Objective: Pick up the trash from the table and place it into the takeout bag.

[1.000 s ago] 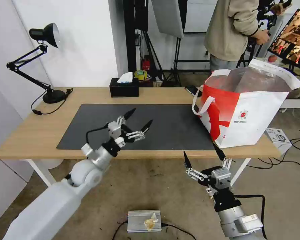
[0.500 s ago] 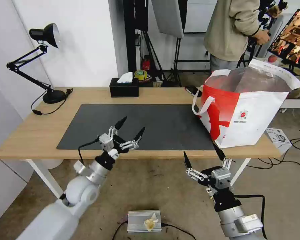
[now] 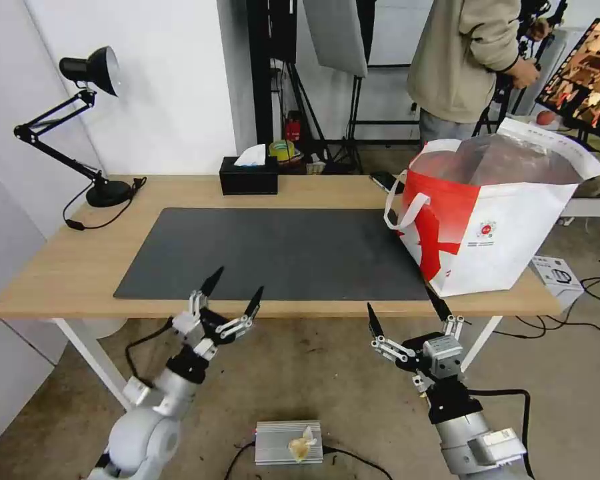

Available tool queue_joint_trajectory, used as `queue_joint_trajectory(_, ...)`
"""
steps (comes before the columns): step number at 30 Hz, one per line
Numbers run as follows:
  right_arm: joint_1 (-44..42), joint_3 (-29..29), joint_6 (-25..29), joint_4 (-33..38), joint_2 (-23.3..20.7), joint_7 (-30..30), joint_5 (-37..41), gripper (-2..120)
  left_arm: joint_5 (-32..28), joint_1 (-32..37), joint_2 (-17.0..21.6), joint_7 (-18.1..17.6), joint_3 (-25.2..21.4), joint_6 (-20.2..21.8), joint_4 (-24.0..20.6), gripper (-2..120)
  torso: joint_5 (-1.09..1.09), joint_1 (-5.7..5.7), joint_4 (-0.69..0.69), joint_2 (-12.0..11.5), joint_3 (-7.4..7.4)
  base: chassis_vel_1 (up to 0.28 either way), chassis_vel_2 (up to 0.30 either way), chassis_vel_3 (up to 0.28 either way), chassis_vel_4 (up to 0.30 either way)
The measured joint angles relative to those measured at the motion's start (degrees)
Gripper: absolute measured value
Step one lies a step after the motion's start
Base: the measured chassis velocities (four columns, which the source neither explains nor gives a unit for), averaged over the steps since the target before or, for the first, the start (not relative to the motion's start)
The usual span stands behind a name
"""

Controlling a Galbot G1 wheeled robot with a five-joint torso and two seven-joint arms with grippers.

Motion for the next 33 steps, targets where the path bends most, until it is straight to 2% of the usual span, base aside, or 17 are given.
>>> queue_joint_trajectory(3,0.0,0.0,0.0,0.0,0.0,0.0,0.0,100,1.9,1.7,-1.7,0.8,-3.5,-0.3,-0.1,100,0.00,0.00,0.00,0.0,0.00,0.000,0.000,0.000,0.000)
queue_joint_trajectory(13,0.0,0.0,0.0,0.0,0.0,0.0,0.0,100,3.1,3.1,-2.8,1.2,-7.8,-1.6,1.3,100,0.00,0.00,0.00,0.0,0.00,0.000,0.000,0.000,0.000)
queue_joint_trajectory(27,0.0,0.0,0.0,0.0,0.0,0.0,0.0,100,4.8,3.6,-5.5,1.0,-10.4,-2.4,3.0,100,0.00,0.01,0.00,0.0,0.00,0.000,0.000,0.000,0.000)
queue_joint_trajectory(33,0.0,0.0,0.0,0.0,0.0,0.0,0.0,100,6.3,3.5,-5.8,-0.7,-10.6,-2.8,3.6,100,0.00,0.00,0.00,0.0,0.00,0.000,0.000,0.000,0.000)
